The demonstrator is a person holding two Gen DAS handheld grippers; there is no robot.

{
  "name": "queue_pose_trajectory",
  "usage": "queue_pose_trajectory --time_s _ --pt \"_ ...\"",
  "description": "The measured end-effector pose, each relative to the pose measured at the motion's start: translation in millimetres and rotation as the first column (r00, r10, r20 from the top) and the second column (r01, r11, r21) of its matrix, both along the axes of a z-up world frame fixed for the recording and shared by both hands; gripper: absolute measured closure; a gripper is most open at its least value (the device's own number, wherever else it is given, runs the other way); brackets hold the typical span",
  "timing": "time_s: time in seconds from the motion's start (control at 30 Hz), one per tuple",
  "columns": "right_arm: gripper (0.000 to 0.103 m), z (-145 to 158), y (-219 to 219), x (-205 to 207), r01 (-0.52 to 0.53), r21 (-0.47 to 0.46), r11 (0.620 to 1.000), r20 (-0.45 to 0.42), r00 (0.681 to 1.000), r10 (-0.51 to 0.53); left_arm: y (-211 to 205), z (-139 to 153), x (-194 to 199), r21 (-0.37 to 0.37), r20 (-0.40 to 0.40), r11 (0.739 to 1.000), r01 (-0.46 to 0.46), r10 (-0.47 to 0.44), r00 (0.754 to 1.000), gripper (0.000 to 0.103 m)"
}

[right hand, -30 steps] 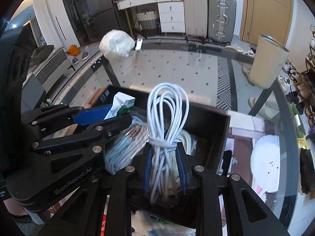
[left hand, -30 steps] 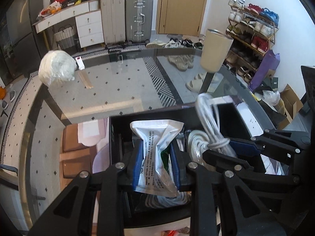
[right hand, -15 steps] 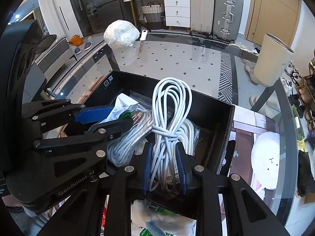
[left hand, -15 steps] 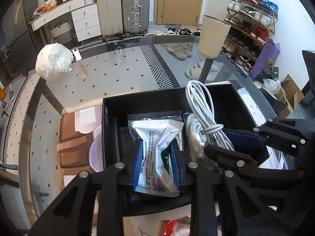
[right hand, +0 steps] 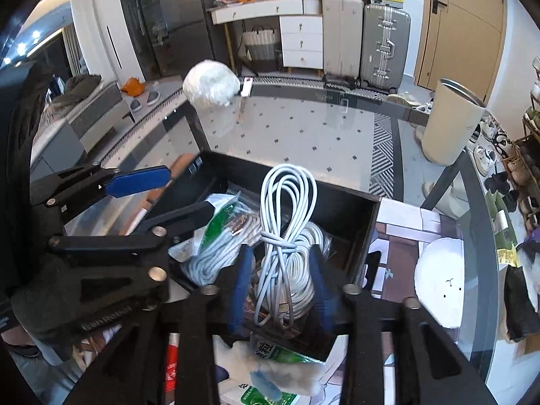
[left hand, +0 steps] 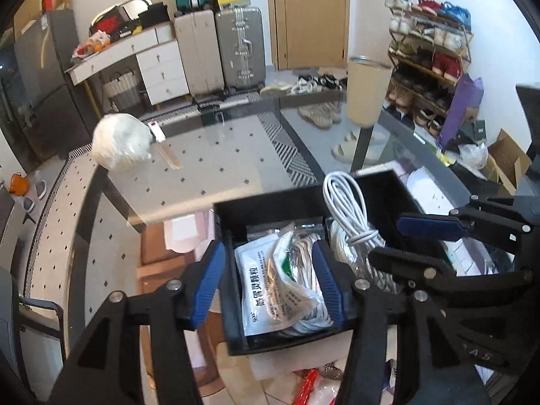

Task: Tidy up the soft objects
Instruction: 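Open both tools and move them back over the table pile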

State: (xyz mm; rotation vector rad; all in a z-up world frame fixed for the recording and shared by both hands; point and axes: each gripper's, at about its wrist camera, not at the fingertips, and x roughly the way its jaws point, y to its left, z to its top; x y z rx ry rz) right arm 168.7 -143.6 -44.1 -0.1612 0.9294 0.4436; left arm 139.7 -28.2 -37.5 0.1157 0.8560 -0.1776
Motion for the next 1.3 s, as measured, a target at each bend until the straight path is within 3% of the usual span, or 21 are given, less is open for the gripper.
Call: queue_pose_trajectory --time_s 0.13,0.27,0.5,0.8,1.3 --pt "0.057 11 -4 -11 -0.010 0.035 0.999 0.026 1.000 0.010 10 11 -8 -0.027 0.028 1.000 -0.006 0.006 1.000 0.039" --pt "0.057 21 -8 -22 -0.011 0.044 0.999 0.054 0.999 0.009 11 16 -19 0.002 0.054 1.000 -0.015 0.015 0.998 0.027" --pt "0.056 27 -19 -43 -0.032 0.062 0.998 0.050 0.998 0.029 25 26 -43 -0.010 0.078 1.000 -0.018 0.019 0.997 0.026" --pt "0.056 8 -23 -58 -0.049 0.055 0.997 -0.051 0.997 0.052 23 -3 -66 -0.017 -0.052 0.999 0.035 -0.036 0.998 0.026" --pt "0.055 -24 -7 -60 -0.097 -0.065 0.993 -0.083 0.992 0.092 -14 -39 -103 0.038 -0.162 0.985 0.168 -0.160 0.974 0.026"
